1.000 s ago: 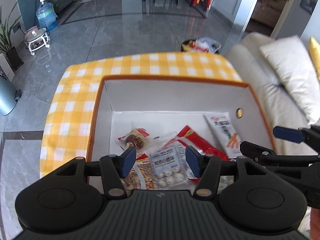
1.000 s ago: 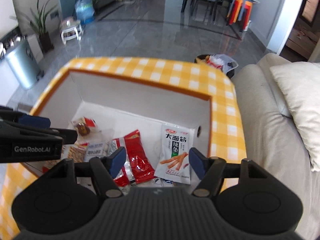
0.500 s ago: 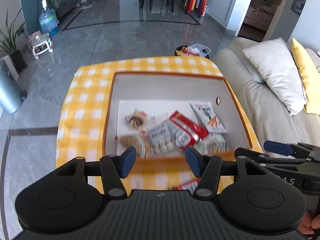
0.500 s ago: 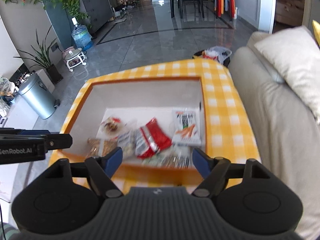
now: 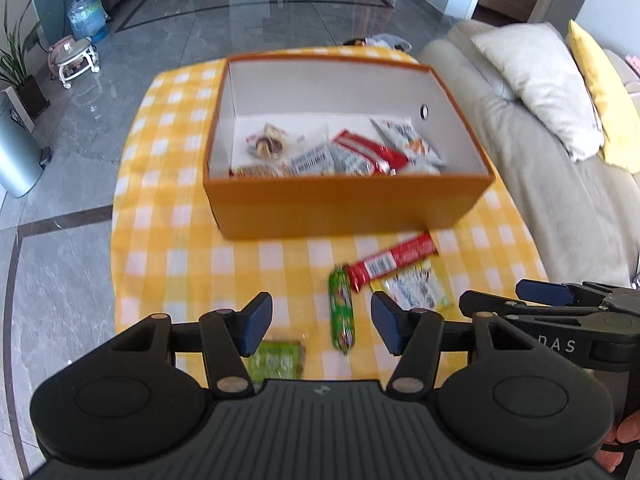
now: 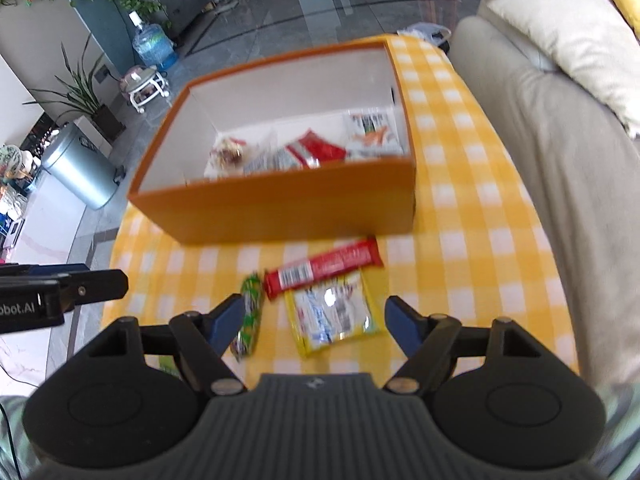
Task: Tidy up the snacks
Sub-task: 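Withdraw both tools from the box back toward the remaining snacks, then grasp the yellow America pack with right tool while left tool grasps the green raisin bag, then lift both packs into the box and open both tools to drop them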
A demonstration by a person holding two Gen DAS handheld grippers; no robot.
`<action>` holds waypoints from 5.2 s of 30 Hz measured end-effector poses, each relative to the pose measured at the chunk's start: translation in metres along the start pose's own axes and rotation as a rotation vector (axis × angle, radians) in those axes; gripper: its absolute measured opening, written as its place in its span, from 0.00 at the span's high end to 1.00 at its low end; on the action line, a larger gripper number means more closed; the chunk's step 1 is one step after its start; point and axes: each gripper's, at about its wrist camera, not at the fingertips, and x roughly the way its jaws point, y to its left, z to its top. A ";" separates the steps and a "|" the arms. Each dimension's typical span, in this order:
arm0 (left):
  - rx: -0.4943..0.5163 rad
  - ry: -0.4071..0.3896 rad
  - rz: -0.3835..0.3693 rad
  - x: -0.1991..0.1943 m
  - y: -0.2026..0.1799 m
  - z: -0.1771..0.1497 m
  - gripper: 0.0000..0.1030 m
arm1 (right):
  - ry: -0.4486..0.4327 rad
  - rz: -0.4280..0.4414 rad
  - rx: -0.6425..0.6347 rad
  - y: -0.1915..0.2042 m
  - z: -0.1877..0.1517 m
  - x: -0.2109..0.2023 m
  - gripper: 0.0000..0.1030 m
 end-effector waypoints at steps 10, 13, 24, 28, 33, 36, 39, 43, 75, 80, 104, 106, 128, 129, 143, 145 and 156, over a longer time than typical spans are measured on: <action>0.030 0.024 -0.007 0.024 -0.005 -0.023 0.35 | -0.013 0.037 -0.007 -0.006 -0.034 0.017 0.29; 0.055 0.046 -0.007 0.033 -0.003 -0.026 0.35 | 0.011 0.048 -0.035 -0.006 -0.038 0.027 0.29; 0.083 0.225 0.008 0.082 0.007 -0.019 0.35 | 0.084 0.012 -0.110 0.001 -0.020 0.069 0.33; 0.089 0.326 0.014 0.101 0.018 -0.015 0.29 | 0.111 -0.017 -0.114 -0.003 -0.012 0.085 0.26; 0.093 0.419 0.033 0.121 0.026 -0.020 0.29 | 0.124 -0.032 -0.104 -0.008 -0.007 0.099 0.22; 0.082 0.419 0.033 0.126 0.027 -0.025 0.23 | 0.123 -0.032 -0.093 -0.011 -0.004 0.105 0.21; 0.090 0.418 0.051 0.130 0.025 -0.029 0.22 | 0.117 -0.044 -0.101 -0.011 0.000 0.111 0.21; 0.098 0.421 0.088 0.138 0.026 -0.031 0.18 | 0.113 -0.061 -0.130 -0.009 0.003 0.120 0.15; 0.093 0.357 0.106 0.149 0.017 -0.040 0.32 | 0.113 -0.139 -0.299 0.021 -0.014 0.142 0.39; 0.085 0.350 0.106 0.141 0.015 -0.036 0.32 | 0.107 -0.132 -0.272 0.015 -0.010 0.138 0.46; -0.029 0.247 0.040 0.100 0.019 -0.036 0.48 | 0.131 -0.001 -0.070 -0.019 -0.017 0.092 0.47; -0.030 0.224 0.037 0.090 0.015 -0.034 0.48 | 0.122 0.009 -0.067 -0.020 -0.020 0.084 0.47; 0.050 -0.061 -0.059 0.015 -0.011 0.095 0.48 | -0.148 0.092 -0.158 0.006 0.057 -0.017 0.47; 0.062 -0.064 -0.053 0.016 -0.012 0.104 0.48 | -0.154 0.094 -0.165 0.007 0.063 -0.016 0.47; 0.131 -0.008 0.018 0.080 -0.007 0.174 0.48 | -0.152 -0.012 -0.294 0.022 0.151 0.041 0.47; 0.139 0.013 0.035 0.093 -0.007 0.178 0.48 | -0.131 -0.026 -0.314 0.024 0.157 0.055 0.47; 0.104 0.109 0.064 0.155 0.002 0.181 0.48 | -0.029 -0.101 -0.404 0.029 0.166 0.127 0.47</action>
